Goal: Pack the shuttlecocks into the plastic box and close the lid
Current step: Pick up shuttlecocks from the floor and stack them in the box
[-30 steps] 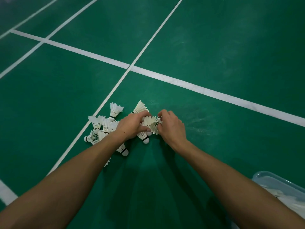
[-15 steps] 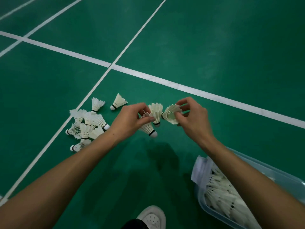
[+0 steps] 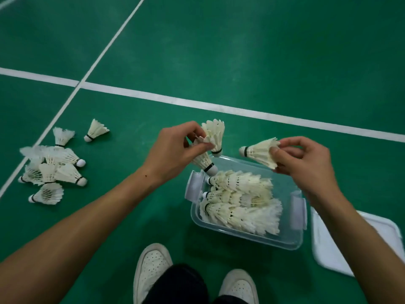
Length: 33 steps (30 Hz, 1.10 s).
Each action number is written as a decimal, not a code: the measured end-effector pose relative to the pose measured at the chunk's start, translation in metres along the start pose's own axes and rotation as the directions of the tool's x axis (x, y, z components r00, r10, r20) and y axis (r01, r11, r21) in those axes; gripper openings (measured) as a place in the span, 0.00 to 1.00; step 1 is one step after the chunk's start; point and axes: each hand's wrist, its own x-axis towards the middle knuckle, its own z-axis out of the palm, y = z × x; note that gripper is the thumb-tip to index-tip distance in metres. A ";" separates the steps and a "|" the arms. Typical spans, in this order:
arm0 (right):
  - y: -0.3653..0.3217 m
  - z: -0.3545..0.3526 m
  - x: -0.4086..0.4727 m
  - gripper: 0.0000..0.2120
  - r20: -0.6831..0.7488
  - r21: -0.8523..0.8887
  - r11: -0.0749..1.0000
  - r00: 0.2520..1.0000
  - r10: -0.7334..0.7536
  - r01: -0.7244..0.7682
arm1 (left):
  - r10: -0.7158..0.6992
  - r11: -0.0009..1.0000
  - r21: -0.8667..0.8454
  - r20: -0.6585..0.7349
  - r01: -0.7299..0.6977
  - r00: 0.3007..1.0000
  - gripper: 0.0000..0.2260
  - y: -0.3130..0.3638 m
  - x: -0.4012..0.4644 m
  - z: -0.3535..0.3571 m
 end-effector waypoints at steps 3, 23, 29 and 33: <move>0.022 -0.002 -0.016 0.07 0.056 -0.111 0.993 0.998 0.042 -0.036 | -0.019 1.000 -0.023 -0.072 0.017 0.997 0.10 -0.003 -0.006 0.008; 0.089 0.075 -0.009 0.06 0.147 -0.761 0.612 0.976 -0.162 0.216 | -0.067 0.997 -0.031 -0.122 0.064 0.990 0.08 -0.023 -0.011 0.000; 0.091 0.080 -0.010 0.04 0.222 -0.822 0.478 0.947 -0.233 0.310 | -0.054 0.998 0.004 -0.093 0.055 0.994 0.08 -0.022 -0.015 0.007; 0.094 0.083 -0.012 0.05 0.226 -0.814 0.482 0.941 -0.253 0.325 | -0.043 0.999 0.026 -0.024 0.044 0.999 0.09 -0.019 -0.016 0.014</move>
